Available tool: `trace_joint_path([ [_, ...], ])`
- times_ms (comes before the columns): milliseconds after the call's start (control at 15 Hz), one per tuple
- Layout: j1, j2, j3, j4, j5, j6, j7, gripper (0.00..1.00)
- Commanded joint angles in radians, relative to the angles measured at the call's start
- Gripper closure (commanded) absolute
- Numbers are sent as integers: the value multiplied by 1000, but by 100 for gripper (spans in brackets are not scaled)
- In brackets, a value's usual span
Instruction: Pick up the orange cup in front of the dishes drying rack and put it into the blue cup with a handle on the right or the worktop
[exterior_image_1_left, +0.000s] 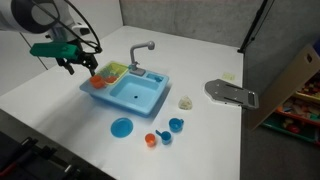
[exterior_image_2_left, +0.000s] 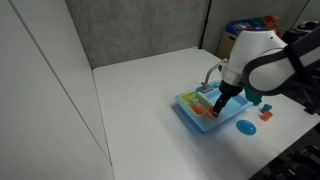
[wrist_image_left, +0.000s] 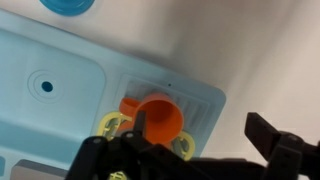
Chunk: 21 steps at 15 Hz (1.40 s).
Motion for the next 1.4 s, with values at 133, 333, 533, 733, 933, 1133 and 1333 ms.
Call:
trace_joint_path([
  [133, 9, 62, -1, 36, -45, 30, -10, 0],
  [333, 9, 99, 1, 56, -57, 60, -16, 0],
  [533, 6, 137, 4, 82, -58, 86, -23, 0],
  [733, 3, 164, 10, 103, -53, 96, -28, 0],
  [933, 3, 182, 14, 117, -52, 96, -30, 0],
  [1133, 3, 190, 16, 126, -53, 93, -32, 34],
  [1333, 4, 183, 18, 124, -53, 91, -32, 60],
])
